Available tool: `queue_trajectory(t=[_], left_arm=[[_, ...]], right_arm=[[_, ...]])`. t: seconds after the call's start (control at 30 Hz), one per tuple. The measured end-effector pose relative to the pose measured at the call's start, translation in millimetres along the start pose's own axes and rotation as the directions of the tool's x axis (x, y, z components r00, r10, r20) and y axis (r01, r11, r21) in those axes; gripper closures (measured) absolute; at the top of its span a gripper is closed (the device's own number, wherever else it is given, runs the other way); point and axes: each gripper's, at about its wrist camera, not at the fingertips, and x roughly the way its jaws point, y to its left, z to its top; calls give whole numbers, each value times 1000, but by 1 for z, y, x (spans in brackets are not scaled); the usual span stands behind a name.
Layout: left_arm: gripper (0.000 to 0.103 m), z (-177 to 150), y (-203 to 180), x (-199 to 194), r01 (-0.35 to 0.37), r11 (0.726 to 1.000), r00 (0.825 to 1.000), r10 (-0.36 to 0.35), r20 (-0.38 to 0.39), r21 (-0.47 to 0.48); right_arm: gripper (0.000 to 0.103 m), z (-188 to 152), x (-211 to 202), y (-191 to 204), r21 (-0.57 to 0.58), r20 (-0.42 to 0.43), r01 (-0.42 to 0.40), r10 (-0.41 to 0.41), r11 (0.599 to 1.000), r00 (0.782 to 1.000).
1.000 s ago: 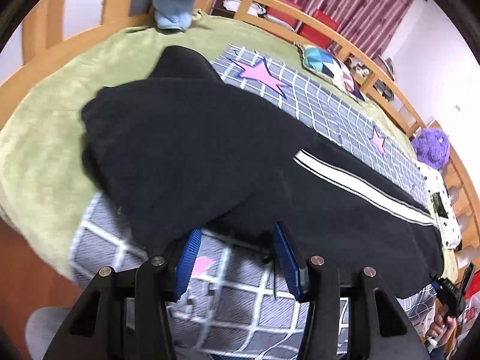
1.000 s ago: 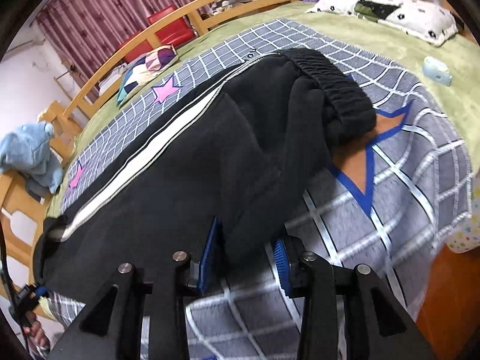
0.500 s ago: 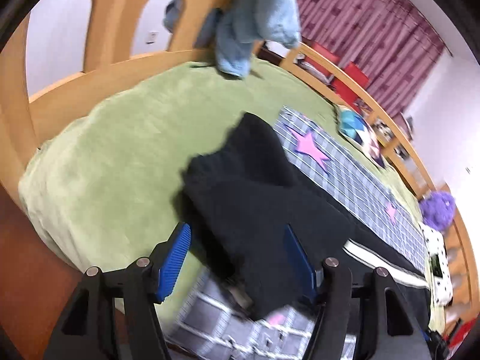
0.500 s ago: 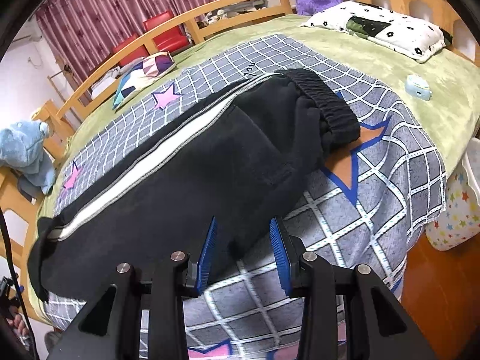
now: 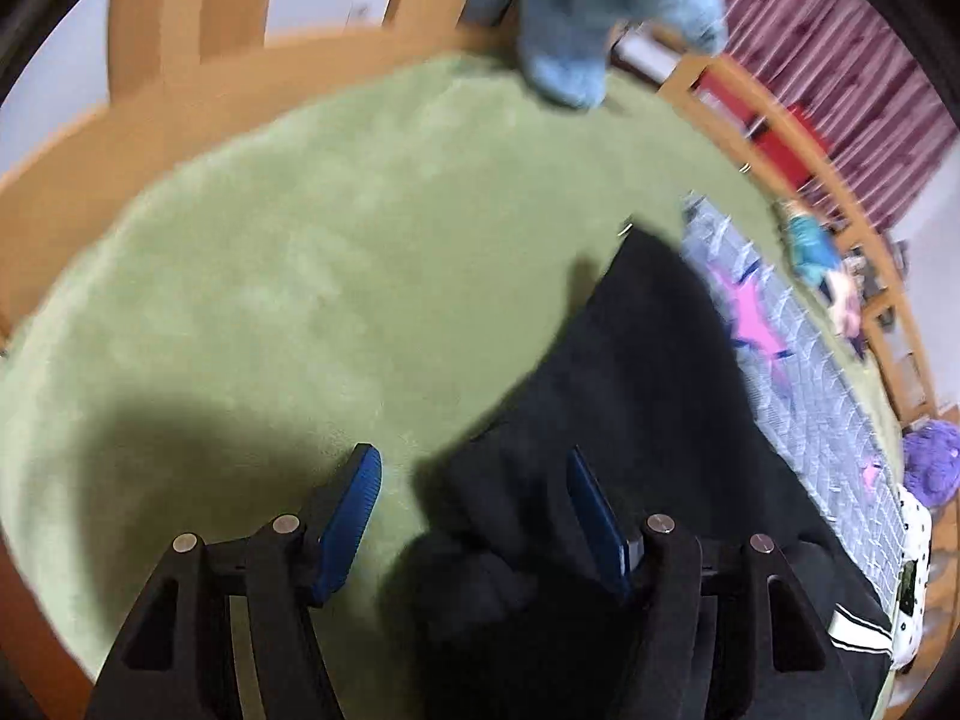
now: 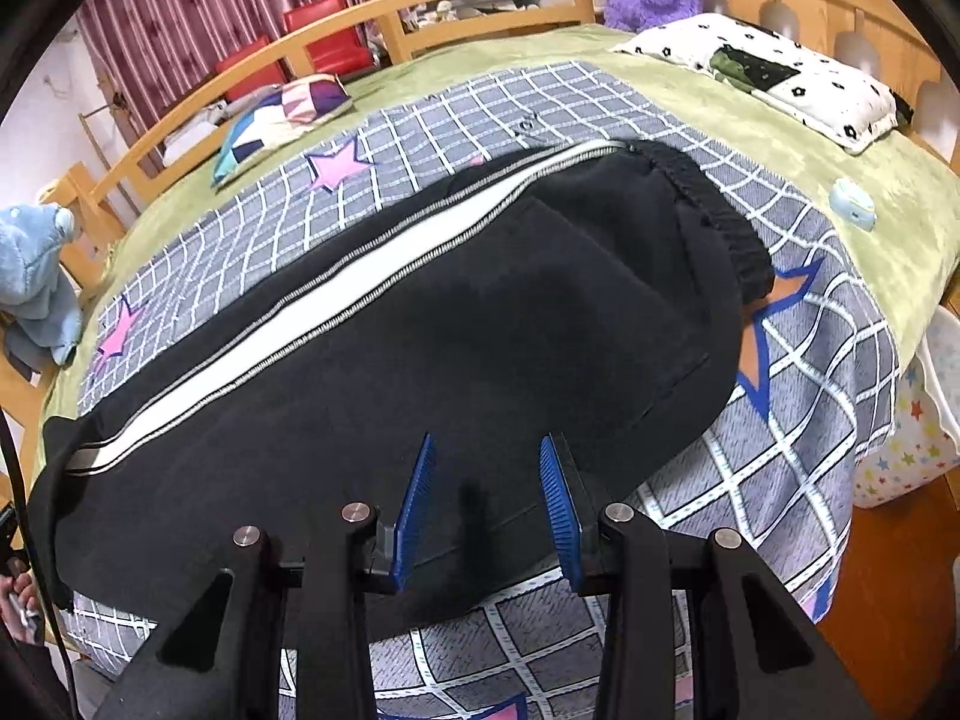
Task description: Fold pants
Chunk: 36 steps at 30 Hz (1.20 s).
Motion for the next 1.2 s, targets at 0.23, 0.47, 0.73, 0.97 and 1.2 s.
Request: queue_trajectory(t=[0.23,0.47,0.73,0.97,1.2], left_arm=[[89,-10,1,-33,-14,994,996,4,88,113],[66,-20,28,-33,-27,1000,999,27,29,13],[41,-33,-6,-71,-83,991,994,75,78,106],[38,-64,-56,-91,-15,990,997,5,75,140],[38,-93,-105,-106,-28,984,996,11,93,177]], right_arm=[[67,-8,11,2,22,-19,13,-13,1000,1000],[67,-9,8,-3,16,-3,-14,14,1000,1000],[47,-4,-18,-53,71,83,-25,19,997,996],[40,20,12,-111,204,132,-110,84,973,988],[32,54,71,-148,377,167,-286,239,881,956]])
